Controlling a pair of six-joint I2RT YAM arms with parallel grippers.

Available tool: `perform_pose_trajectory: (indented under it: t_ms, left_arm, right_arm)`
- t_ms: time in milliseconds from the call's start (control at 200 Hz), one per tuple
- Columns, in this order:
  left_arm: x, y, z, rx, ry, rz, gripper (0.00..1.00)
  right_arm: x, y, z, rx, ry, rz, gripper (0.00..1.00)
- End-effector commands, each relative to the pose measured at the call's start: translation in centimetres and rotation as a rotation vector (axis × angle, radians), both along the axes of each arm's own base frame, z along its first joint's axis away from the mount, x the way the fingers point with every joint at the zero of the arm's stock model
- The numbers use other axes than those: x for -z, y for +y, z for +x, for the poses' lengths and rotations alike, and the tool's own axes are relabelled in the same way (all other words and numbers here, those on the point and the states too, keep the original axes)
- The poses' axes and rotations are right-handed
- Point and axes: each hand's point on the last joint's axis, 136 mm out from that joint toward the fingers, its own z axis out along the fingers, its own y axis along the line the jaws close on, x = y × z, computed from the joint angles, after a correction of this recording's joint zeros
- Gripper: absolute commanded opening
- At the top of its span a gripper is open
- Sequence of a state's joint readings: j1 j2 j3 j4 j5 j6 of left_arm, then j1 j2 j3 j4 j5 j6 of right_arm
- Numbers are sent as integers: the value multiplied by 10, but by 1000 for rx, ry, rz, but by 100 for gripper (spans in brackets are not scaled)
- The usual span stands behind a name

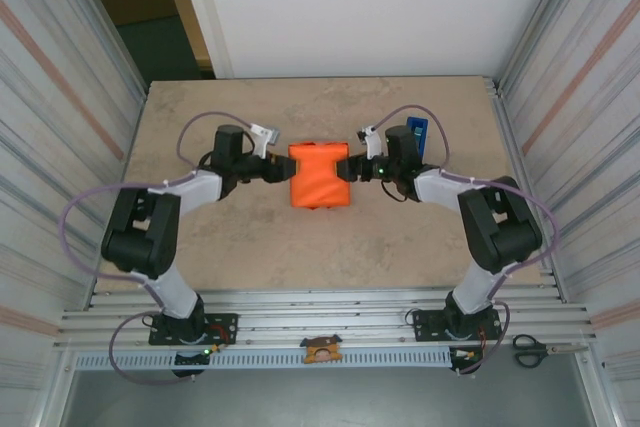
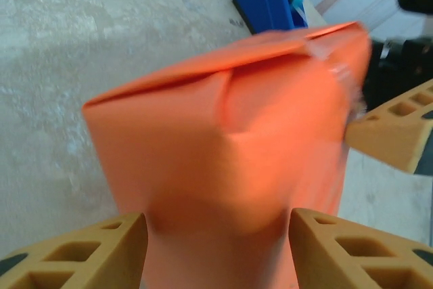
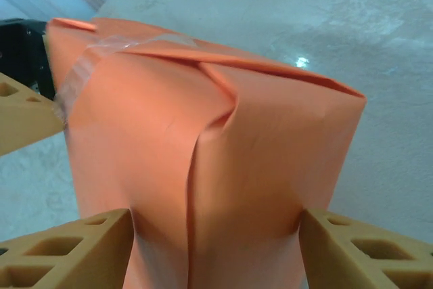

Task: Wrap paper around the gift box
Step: Lay the gift box flat at the center of the table, then reset both arms

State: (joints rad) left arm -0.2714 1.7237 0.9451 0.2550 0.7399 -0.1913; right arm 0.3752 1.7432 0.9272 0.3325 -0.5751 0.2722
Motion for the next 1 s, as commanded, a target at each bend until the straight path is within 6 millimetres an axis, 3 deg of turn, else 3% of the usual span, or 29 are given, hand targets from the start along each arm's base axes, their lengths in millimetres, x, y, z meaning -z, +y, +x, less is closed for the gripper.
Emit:
perform_pose_trajectory:
  t_ms: [0, 140, 235, 416, 531, 651, 762, 812, 887, 992]
  left_arm:
    - [-14, -5, 14, 39, 108, -90, 58]
    - [-1, 12, 33, -32, 226, -128, 57]
    - [0, 17, 33, -48, 262, -131, 58]
    - [-2, 30, 20, -114, 223, -86, 57]
    - [-4, 58, 15, -230, 149, -4, 57]
    - [-6, 107, 7, -430, 52, 83, 61]
    - [-7, 157, 0, -596, -47, 218, 66]
    - [-6, 179, -2, -659, -89, 300, 69]
    - [-5, 211, -3, -762, -142, 408, 72]
    - [-3, 228, 3, -767, -241, 510, 74]
  right_arm:
    - [0, -3, 24, 25, 108, 94, 62]
    - [10, -7, 44, 51, 216, 141, 62]
    - [7, -19, 53, 119, 221, 147, 65]
    - [-35, -57, 53, 272, 61, 44, 75]
    - [-70, -107, 34, 477, -179, -165, 79]
    - [-87, -184, 6, 764, -368, -419, 84]
    - [-70, -273, -24, 1083, -332, -623, 86]
    - [-51, -298, -31, 1134, -270, -607, 90]
    - [-20, -307, -32, 1095, -201, -489, 88]
    - [3, -299, -23, 1033, -221, -400, 88]
